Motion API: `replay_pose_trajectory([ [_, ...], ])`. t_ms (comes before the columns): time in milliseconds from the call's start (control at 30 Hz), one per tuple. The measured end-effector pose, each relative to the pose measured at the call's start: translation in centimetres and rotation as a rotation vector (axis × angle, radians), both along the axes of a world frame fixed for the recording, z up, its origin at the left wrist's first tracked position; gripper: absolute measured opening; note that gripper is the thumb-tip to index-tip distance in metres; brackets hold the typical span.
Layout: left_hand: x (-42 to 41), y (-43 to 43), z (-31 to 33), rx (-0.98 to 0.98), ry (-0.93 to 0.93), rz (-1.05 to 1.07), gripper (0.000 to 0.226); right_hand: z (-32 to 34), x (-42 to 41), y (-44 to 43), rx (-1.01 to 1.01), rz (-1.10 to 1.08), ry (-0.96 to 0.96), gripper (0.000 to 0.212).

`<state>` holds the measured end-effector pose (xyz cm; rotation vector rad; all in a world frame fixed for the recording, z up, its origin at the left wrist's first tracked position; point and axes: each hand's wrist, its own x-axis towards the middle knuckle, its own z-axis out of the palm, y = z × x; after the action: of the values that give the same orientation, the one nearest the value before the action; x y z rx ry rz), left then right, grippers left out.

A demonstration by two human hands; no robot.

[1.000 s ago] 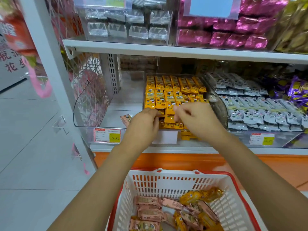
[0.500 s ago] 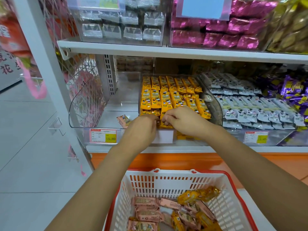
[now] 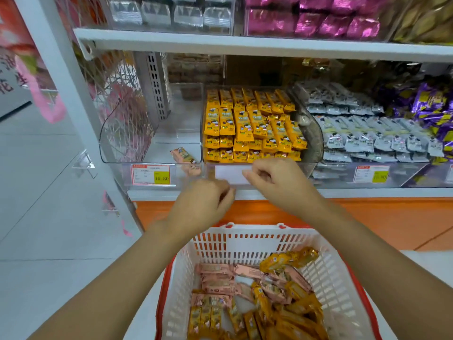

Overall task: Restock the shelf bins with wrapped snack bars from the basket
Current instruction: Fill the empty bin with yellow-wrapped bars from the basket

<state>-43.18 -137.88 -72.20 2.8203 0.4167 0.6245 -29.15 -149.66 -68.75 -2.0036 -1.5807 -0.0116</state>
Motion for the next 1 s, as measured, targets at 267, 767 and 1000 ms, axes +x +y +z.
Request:
replay_pose_trajectory([
  [267,-5.7,-0.8,-9.8,-0.099,0.843,0.072,0.032,-17.0,0.9,-5.7,-0.825,-0.121,0.242,0.026],
  [767,-7.2,0.1,-13.3,-0.013,1.066,0.015,0.022,-32.2,-3.3,-8.3,-1.035,-0.373,0.456,0.021],
  [1000,-6.8,0.3,-13.0,-0.08,1.061,0.032,0.032,-28.2,0.9,-5.8,-0.872,-0.482,1.072,0.026],
])
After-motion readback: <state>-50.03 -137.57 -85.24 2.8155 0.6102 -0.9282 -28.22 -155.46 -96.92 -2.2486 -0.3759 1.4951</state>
